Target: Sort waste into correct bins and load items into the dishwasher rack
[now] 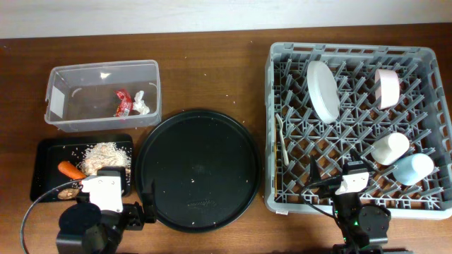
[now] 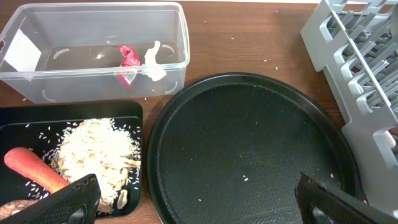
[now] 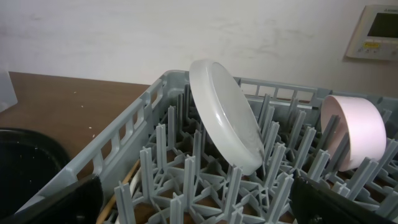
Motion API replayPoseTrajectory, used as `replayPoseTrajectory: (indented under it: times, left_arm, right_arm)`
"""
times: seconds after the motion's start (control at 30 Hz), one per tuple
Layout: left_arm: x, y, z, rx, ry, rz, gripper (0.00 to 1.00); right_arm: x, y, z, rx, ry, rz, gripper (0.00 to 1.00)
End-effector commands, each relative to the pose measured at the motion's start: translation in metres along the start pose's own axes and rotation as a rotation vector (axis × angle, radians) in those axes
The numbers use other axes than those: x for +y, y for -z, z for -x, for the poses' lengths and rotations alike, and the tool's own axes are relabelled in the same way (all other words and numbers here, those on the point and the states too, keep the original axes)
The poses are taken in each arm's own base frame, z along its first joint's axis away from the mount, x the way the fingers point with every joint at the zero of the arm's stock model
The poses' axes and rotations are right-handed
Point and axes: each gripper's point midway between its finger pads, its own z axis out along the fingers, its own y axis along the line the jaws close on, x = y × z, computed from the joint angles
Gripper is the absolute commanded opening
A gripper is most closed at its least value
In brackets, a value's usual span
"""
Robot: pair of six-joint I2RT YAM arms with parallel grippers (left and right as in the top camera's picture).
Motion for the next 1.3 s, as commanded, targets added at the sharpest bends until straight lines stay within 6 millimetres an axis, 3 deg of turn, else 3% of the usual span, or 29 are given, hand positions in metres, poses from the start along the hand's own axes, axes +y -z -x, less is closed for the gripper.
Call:
replayPoseTrajectory:
  times: [0.0, 0.2, 0.33, 0.6, 0.8, 0.9, 1.0, 1.1, 1.27]
  left_arm:
    - [0.002, 0.0, -0.001, -0.003, -0.009, 0.01, 0.99]
    - [0.002, 0.0, -0.003, -0.003, -0.01, 0.011, 1.0]
    - [0.004, -0.004, -0.017, -0.007, -0.009, 0.015, 1.0]
    - [-0.004, -0.055, -0.04, -0.235, -0.019, -0.068, 1.0]
    - [-0.01, -0.08, -0.027, -0.473, -0.038, -0.113, 1.0]
    - [-0.011, -0.082, -0.017, -0.591, -0.065, -0.116, 1.0]
    - [-0.01, -0.082, -0.017, -0.594, -0.131, -0.091, 1.0]
    - [-0.006, -0.096, -0.039, -0.49, -0.134, -0.075, 1.0]
    - [-0.009, -0.095, -0.037, -0.498, -0.138, -0.09, 1.0]
  right_arm:
    - [-0.002, 0.0, -0.002, 0.002, 0.006, -0.01, 0.99]
    - [-0.002, 0.0, -0.002, 0.002, 0.006, -0.01, 0.98]
    - [-0.002, 0.0, -0.002, 0.002, 0.006, -0.01, 0.98]
    - [-0.002, 0.0, -0.002, 0.002, 0.006, -0.01, 0.98]
    - [-0.002, 0.0, -0.002, 0.002, 0.006, -0.011, 0.98]
    - [-0.002, 0.0, -0.002, 0.002, 0.006, -0.01, 0.98]
    - [-0.002, 0.0, -0.002, 0.002, 0.006, -0.01, 0.98]
    - [-0.002, 0.0, -0.002, 0.002, 0.006, -0.01, 0.98]
    - [-0.002, 0.0, -0.002, 0.002, 0.006, -0.01, 0.98]
